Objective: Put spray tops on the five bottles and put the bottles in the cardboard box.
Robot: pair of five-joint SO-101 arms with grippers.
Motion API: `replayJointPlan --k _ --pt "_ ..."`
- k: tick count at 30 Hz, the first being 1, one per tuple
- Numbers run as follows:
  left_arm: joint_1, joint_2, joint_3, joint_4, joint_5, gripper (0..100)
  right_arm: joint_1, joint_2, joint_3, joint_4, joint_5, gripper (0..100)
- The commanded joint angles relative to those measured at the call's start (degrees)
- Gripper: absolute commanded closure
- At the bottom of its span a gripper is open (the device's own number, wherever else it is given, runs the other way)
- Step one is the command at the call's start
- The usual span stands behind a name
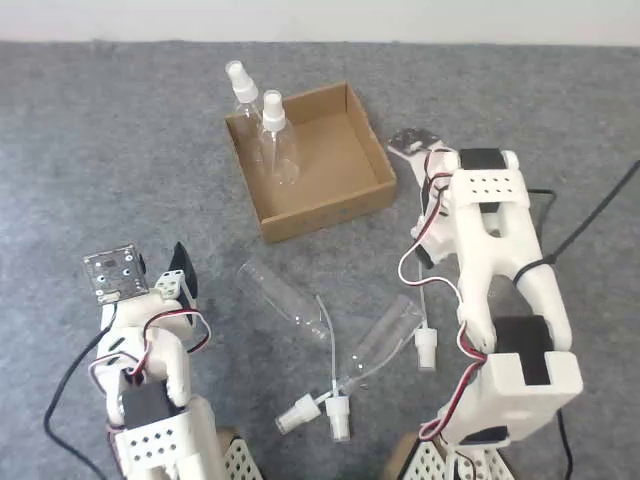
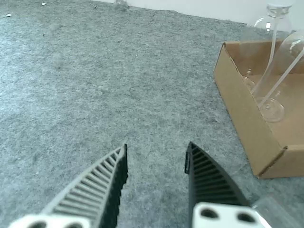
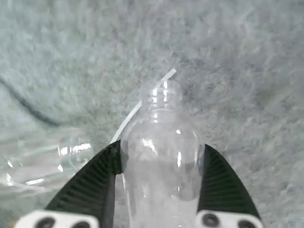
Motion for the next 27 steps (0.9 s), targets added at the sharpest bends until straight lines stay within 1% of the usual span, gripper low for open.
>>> replayJointPlan --k 1,4,7,11,16,18,22,23,27 --pt "-0.2 -0.6 -0.7 -1.0 0.6 81 0.0 -1.0 -3.8 0.1 -5.1 87.6" --pt "-0.2 -0.6 -0.7 -1.0 0.6 81 0.7 -0.2 -3.3 -1.5 -8.4 87.6" --pt "-0.2 -0.6 -0.7 -0.9 0.6 81 2.2 0.4 -0.5 -5.6 -11.1 87.6" --pt "-0.2 -0.6 -0.7 -0.9 0.6 81 3.0 3.1 2.5 -10.6 -11.3 87.6" --pt "-0.2 -0.6 -0.7 -0.9 0.6 81 4.2 7.3 2.4 -11.9 -11.1 86.8" --pt "-0.2 -0.6 -0.7 -0.9 0.6 81 4.2 8.7 1.7 -11.3 -9.3 83.5" --pt "-0.2 -0.6 -0.7 -0.9 0.6 81 3.8 9.8 1.3 -9.9 -3.9 72.1" --pt "-0.2 -0.6 -0.7 -0.9 0.6 81 3.7 9.8 1.3 -9.6 -2.7 70.8" --pt "-0.2 -0.6 -0.7 -0.9 0.6 81 3.7 9.7 0.8 -9.8 0.5 70.6"
